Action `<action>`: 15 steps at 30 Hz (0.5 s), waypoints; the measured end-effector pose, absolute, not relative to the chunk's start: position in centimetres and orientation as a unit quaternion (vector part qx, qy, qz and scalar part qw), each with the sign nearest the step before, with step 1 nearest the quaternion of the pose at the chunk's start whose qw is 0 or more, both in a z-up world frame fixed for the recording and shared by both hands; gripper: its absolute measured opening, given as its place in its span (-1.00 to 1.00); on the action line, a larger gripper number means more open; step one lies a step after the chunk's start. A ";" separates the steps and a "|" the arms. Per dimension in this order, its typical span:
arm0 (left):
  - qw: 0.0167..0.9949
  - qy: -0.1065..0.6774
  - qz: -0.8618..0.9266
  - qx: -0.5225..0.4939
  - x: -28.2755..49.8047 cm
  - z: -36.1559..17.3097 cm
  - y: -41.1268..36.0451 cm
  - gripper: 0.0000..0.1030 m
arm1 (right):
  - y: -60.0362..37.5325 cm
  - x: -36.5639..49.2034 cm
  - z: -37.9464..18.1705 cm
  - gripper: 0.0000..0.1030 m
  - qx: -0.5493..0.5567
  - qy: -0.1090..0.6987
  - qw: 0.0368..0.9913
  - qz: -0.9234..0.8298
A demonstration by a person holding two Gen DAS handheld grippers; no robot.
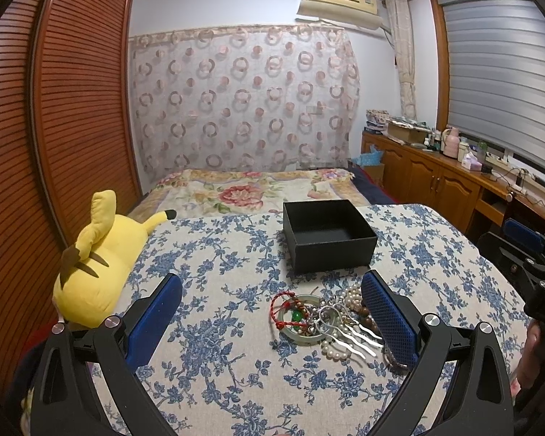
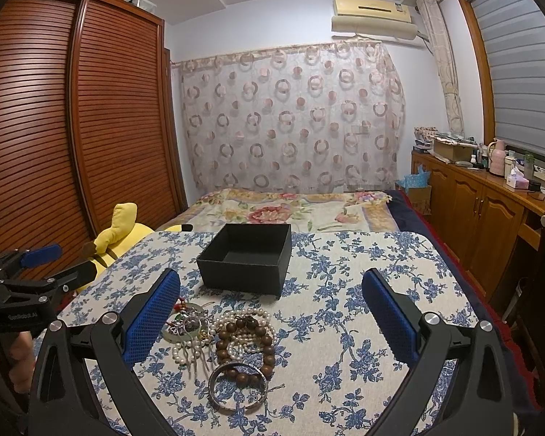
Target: Organize jewelry
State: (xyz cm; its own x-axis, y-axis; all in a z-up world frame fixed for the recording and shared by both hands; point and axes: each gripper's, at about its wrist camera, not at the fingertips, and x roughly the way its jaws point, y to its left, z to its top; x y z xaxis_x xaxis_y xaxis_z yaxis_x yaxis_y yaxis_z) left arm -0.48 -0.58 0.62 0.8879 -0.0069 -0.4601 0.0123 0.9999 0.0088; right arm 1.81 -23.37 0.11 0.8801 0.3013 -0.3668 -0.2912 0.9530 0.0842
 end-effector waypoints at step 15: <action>0.968 0.251 -0.013 0.005 0.0 -0.8 -0.7 0.85 | -23.2 1.8 0.5 0.95 0.010 0.203 0.967 0.156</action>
State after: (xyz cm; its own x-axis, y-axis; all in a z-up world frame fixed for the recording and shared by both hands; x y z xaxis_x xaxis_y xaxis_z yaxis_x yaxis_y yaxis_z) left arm 0.03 -0.73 -0.83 0.8739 -0.0229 -0.4855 0.0282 0.9996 0.0037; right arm 1.84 -23.17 0.47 0.8691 0.3049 -0.3894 -0.2969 0.9514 0.0821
